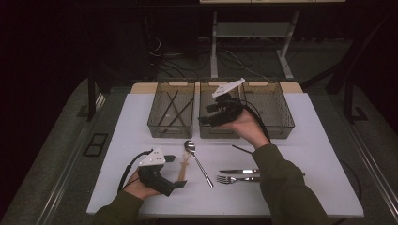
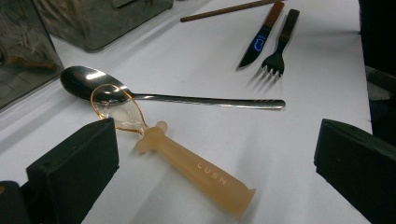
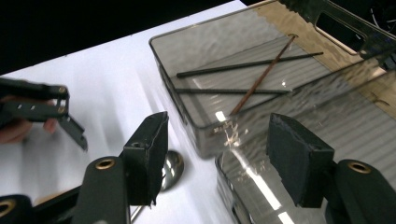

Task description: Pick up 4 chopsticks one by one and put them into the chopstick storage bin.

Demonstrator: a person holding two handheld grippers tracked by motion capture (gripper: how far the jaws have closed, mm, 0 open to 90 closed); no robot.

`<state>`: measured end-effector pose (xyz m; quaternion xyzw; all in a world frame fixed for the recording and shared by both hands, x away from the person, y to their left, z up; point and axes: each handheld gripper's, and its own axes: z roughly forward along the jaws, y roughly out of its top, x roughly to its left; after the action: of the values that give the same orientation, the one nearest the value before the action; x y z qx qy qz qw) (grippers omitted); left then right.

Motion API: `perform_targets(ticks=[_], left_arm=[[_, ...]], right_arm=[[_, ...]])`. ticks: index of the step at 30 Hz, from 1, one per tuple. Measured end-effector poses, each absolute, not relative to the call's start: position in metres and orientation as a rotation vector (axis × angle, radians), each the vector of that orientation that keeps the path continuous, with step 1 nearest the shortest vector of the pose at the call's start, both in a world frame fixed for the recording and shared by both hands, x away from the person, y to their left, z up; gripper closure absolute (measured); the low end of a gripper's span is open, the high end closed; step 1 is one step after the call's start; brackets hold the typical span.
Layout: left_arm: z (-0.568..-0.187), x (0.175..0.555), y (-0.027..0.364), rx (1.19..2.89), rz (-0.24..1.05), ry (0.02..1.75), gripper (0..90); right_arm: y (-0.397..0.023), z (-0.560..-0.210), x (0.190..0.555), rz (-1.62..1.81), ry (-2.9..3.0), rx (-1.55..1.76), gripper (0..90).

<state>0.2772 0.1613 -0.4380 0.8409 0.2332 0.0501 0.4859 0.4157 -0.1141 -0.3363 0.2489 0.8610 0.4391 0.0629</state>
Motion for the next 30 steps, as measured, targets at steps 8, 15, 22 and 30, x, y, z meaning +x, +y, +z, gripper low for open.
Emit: perform_targets(ticks=[8, 15, 22, 30], left_arm=[[-0.437, 0.277, 0.163, 2.052, 0.130, 0.567, 0.0], [-0.438, 0.277, 0.162, 2.053, 0.131, 0.570, 0.0], [-0.438, 0.278, 0.162, 2.054, 0.132, 0.573, 0.0], [-0.438, 0.278, 0.162, 2.054, 0.133, 0.575, 0.0]], right_arm=[[-0.151, -0.345, 0.397, 1.358, 2.577, 0.712, 38.6], [-0.187, -0.353, 0.380, 1.368, 2.582, 0.726, 41.2], [-0.226, -0.366, 0.362, 1.374, 2.567, 0.786, 45.0], [-0.266, -0.384, 0.348, 1.266, 2.568, 0.854, 52.9]])
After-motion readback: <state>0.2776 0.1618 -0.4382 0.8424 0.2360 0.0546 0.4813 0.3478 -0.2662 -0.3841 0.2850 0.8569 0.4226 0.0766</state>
